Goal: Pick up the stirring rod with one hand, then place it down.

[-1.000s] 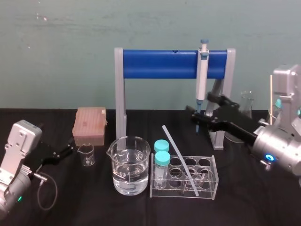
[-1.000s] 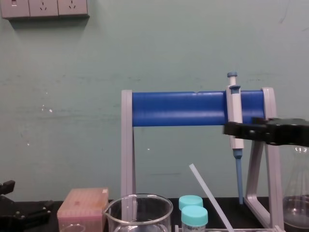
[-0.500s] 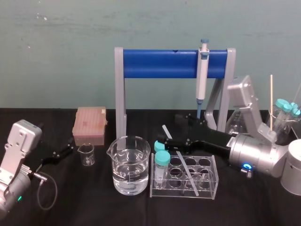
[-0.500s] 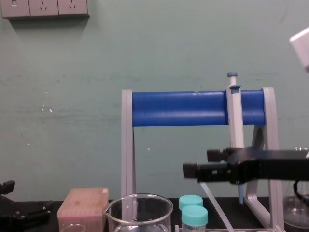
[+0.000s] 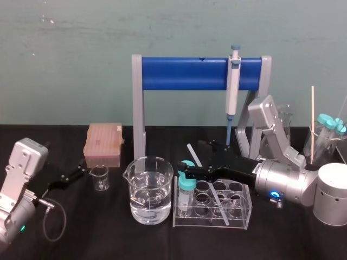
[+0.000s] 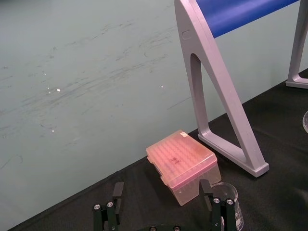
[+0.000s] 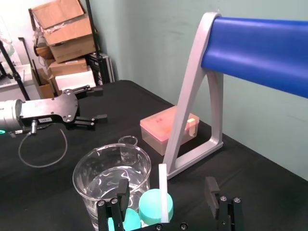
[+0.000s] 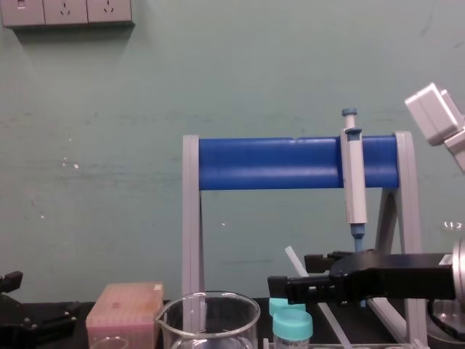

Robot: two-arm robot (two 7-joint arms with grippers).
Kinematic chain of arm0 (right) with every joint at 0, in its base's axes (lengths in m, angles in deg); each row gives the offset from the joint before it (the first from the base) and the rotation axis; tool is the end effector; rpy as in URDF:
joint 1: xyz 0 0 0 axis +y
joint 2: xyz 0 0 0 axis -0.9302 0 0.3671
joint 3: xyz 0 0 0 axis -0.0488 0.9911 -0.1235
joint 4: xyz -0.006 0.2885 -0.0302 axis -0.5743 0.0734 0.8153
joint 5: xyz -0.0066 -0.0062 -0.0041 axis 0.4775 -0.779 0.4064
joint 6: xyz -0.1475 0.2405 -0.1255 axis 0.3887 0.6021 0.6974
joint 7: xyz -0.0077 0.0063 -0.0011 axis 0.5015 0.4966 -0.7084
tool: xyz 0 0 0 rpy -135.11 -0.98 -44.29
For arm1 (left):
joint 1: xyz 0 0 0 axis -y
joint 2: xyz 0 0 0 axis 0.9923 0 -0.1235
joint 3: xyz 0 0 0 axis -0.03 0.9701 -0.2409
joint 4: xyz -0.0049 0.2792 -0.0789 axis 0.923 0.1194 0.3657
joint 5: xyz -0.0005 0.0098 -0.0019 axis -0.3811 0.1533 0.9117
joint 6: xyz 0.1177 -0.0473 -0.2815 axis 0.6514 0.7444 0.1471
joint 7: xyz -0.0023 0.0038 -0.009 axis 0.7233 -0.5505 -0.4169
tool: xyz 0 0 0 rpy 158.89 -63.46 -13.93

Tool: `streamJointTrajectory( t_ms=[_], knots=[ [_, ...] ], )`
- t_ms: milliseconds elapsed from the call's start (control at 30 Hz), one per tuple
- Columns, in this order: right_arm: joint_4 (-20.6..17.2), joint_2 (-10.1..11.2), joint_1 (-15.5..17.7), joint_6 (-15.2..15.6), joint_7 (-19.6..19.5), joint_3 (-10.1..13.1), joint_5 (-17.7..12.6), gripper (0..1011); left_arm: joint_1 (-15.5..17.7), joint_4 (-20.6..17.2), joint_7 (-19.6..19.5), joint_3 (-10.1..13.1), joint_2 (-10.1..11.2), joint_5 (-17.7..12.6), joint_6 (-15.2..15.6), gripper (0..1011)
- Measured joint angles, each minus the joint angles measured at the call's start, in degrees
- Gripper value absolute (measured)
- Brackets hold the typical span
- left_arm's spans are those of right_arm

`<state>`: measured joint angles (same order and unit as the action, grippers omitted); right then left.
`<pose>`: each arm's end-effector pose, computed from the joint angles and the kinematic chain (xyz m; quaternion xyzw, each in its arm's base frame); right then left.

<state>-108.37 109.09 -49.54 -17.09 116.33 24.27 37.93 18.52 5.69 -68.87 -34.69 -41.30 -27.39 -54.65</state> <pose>0.4302 -0.0185 -0.2393 -0.0958 0.0264 -0.3070 0.9465 0.3581 0.0827 -0.3023 0.1415 -0.1324 0.5799 0.7913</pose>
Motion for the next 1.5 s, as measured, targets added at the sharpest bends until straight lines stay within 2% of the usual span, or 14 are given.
streamJointTrajectory(
  t_ms=[267,567,700,967,1033,1067,1133,1200,1333,1433,1500],
  knots=[
    [1.29,-0.84,-0.38,-0.71,0.01,-0.26,0.9,1003,0.0,0.0,0.0,0.0,0.0,0.0,0.0,1000],
    [1.25,-0.77,-0.36,-0.75,-0.01,-0.24,0.89,1003,0.0,0.0,0.0,0.0,0.0,0.0,0.0,1000],
    [1.18,-0.75,-0.35,-0.71,-0.03,-0.22,0.85,970,0.0,0.0,0.0,0.0,0.0,0.0,0.0,1000],
    [1.1,-0.71,-0.3,-0.66,-0.07,-0.18,0.76,768,0.0,0.0,0.0,0.0,0.0,0.0,0.0,1000],
    [1.09,-0.7,-0.29,-0.64,-0.07,-0.17,0.73,692,0.0,0.0,0.0,0.0,0.0,0.0,0.0,1000],
    [1.08,-0.7,-0.28,-0.64,-0.07,-0.16,0.72,692,0.0,0.0,0.0,0.0,0.0,0.0,0.0,1000],
    [1.07,-0.69,-0.27,-0.62,-0.07,-0.15,0.7,595,0.0,0.0,0.0,0.0,0.0,0.0,0.0,1000],
    [1.06,-0.68,-0.27,-0.61,-0.07,-0.15,0.68,552,0.0,0.0,0.0,0.0,0.0,0.0,0.0,1000],
    [1.04,-0.66,-0.26,-0.59,-0.06,-0.15,0.64,390,0.0,0.0,0.0,0.0,0.0,0.0,0.0,1000],
    [1.03,-0.65,-0.26,-0.59,-0.06,-0.15,0.63,330,0.0,0.0,0.0,0.0,0.0,0.0,0.0,1000],
    [1.02,-0.66,-0.26,-0.59,-0.06,-0.15,0.62,246,0.0,0.0,0.0,0.0,0.0,0.0,0.0,1000]
  ],
)
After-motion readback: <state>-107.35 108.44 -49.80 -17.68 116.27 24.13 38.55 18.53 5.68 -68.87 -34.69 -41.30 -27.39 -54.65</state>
